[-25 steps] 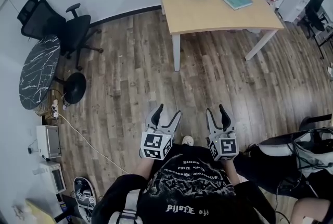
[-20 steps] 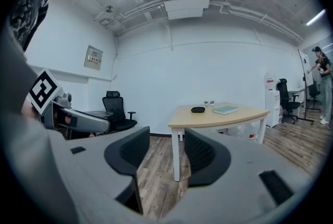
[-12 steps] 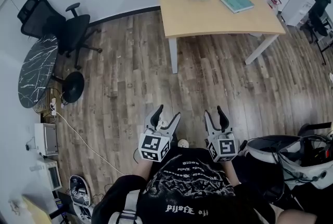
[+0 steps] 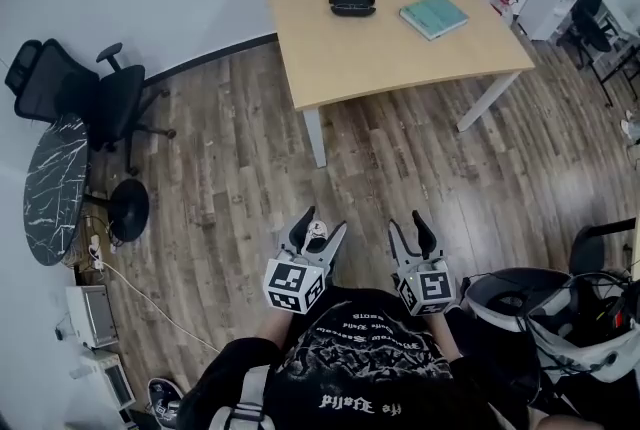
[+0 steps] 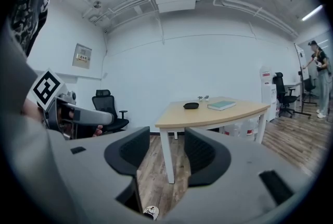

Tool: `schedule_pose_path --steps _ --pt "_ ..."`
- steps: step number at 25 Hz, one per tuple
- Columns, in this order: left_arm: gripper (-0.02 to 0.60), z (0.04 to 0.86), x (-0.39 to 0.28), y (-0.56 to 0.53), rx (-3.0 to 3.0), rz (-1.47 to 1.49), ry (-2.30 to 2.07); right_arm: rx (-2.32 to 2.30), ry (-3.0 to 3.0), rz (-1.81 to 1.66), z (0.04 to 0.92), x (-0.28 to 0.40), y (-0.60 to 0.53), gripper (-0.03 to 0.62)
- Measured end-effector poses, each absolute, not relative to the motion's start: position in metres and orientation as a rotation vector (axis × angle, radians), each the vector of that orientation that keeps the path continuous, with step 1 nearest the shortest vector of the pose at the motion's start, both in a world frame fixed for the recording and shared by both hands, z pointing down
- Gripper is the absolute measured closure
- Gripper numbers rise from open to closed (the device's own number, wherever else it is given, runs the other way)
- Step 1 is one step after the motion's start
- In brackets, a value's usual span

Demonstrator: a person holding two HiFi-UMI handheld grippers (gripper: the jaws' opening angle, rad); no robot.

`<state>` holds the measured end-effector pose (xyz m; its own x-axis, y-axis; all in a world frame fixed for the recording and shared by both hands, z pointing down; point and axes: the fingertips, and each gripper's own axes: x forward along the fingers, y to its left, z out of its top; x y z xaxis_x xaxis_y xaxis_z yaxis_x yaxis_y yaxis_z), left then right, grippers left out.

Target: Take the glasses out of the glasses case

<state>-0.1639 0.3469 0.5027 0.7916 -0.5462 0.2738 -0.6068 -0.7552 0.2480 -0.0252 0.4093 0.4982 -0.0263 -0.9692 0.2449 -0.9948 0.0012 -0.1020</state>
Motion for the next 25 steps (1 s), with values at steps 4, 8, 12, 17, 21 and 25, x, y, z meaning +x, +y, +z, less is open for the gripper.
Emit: schedule_pose_path --steps 4,8,12,17,21,25 --pt "0.288 0.494 -0.154 0.284 2.656 0.209 -0.809 2.134 -2.094 0.365 0.495 -0.02 0.358 0.375" --pt "0.29 0.491 -0.146 0.227 2.684 0.221 -0.767 2.167 -2.05 0.351 0.49 -0.018 0.309 0.375" --pt "0.29 0.492 -0.142 0.184 2.722 0.259 -0.738 2.204 -2.01 0.336 0.488 -0.022 0.271 0.374" --pt "0.29 0.493 -0.139 0.14 2.754 0.275 -0.648 2.255 -1.96 0.327 0.49 -0.026 0.228 0.375" --pt "0.29 0.5 -0.138 0.116 2.758 0.307 -0.63 2.266 -1.938 0.335 0.493 -0.033 0.21 0.375" --pt "0.29 0.499 -0.136 0.102 2.756 0.308 -0.635 2.258 -1.85 0.365 0.501 -0.028 0.202 0.375"
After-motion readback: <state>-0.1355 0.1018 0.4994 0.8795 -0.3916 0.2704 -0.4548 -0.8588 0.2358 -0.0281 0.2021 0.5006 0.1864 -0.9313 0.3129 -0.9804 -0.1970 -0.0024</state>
